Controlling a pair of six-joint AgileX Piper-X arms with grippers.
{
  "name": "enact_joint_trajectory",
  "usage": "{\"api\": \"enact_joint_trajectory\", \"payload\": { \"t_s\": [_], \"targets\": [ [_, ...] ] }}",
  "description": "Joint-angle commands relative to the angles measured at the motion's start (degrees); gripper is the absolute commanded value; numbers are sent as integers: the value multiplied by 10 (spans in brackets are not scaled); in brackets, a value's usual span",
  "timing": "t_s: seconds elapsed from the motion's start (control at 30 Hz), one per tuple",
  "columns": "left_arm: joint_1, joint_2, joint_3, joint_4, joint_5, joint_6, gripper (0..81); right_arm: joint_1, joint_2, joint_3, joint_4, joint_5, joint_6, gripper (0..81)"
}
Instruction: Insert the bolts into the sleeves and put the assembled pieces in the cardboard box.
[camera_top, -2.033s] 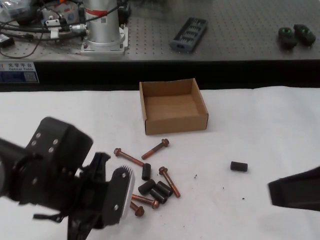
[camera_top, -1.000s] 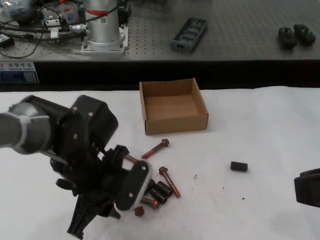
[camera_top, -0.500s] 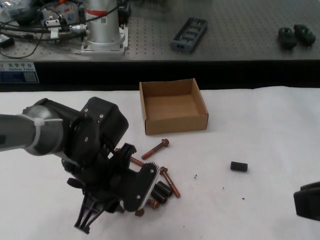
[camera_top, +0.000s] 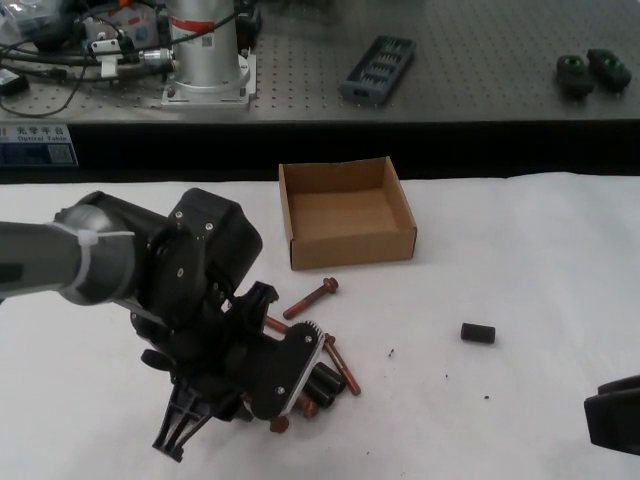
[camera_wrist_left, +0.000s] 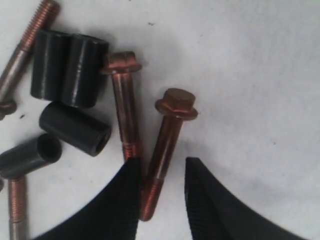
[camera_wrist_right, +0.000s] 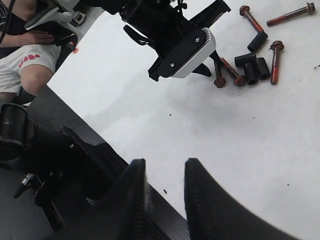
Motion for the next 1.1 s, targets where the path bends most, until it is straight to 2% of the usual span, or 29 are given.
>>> {"api": "enact_joint_trajectory", "payload": {
  "t_s": [0.0,0.47,0.9,1.07],
  "targets": [
    [-4,11,-5,14,1,26,230,-4,-3,-1,3,0,-5,221],
    [-33,13,-5,34,32,25,230,-4,-3,-1,3,1,-9,221],
    [-33,35,-5,42,26,19,228,-4,-3,-1,4,-6,-5,221],
    [-33,36,-5,41,26,10,137,-4,-3,-1,4,-6,-5,221]
  ]
}}
